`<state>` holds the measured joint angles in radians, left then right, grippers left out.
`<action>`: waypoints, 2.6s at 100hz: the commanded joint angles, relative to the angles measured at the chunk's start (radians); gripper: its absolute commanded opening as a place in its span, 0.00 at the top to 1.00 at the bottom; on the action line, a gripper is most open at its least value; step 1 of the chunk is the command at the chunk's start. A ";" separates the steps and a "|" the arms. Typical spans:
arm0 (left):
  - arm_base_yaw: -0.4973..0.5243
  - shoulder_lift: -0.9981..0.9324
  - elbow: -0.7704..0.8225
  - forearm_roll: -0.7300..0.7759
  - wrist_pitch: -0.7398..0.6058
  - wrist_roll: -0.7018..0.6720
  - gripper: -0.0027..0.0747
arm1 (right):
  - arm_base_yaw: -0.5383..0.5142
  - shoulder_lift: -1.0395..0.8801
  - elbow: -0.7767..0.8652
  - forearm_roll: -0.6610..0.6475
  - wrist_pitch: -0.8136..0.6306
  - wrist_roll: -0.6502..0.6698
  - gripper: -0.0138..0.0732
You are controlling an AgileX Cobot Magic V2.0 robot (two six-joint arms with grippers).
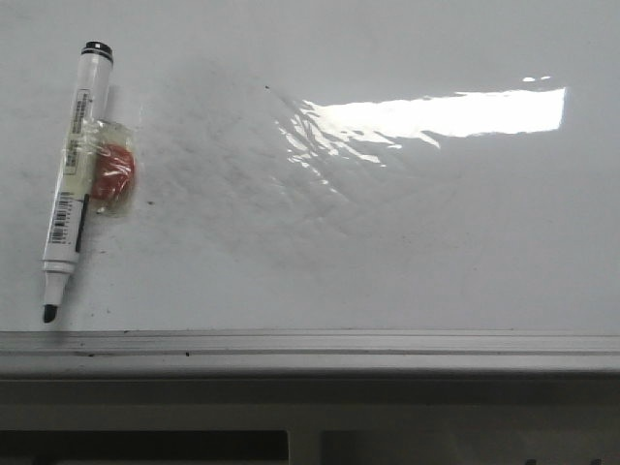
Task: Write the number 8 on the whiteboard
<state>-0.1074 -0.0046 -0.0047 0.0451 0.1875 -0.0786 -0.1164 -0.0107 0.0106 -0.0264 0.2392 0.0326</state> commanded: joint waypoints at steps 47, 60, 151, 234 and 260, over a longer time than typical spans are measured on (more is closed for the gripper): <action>-0.006 -0.011 -0.019 -0.004 -0.143 -0.007 0.99 | -0.006 -0.009 -0.060 0.060 -0.208 -0.009 0.91; -0.006 0.054 -0.119 -0.066 -0.052 -0.007 0.99 | -0.006 0.061 -0.139 0.098 -0.102 -0.009 0.91; -0.156 0.368 -0.168 -0.089 -0.361 0.011 0.40 | -0.006 0.335 -0.269 0.242 0.052 -0.009 0.91; -0.684 1.026 -0.203 -0.194 -0.810 0.000 0.40 | -0.006 0.335 -0.269 0.242 0.062 -0.009 0.91; -0.684 1.080 -0.205 -0.194 -0.799 0.000 0.75 | 0.001 0.335 -0.269 0.242 0.067 -0.009 0.91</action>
<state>-0.7861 1.0634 -0.1867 -0.1307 -0.5745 -0.0676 -0.1164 0.3075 -0.2312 0.2098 0.3684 0.0326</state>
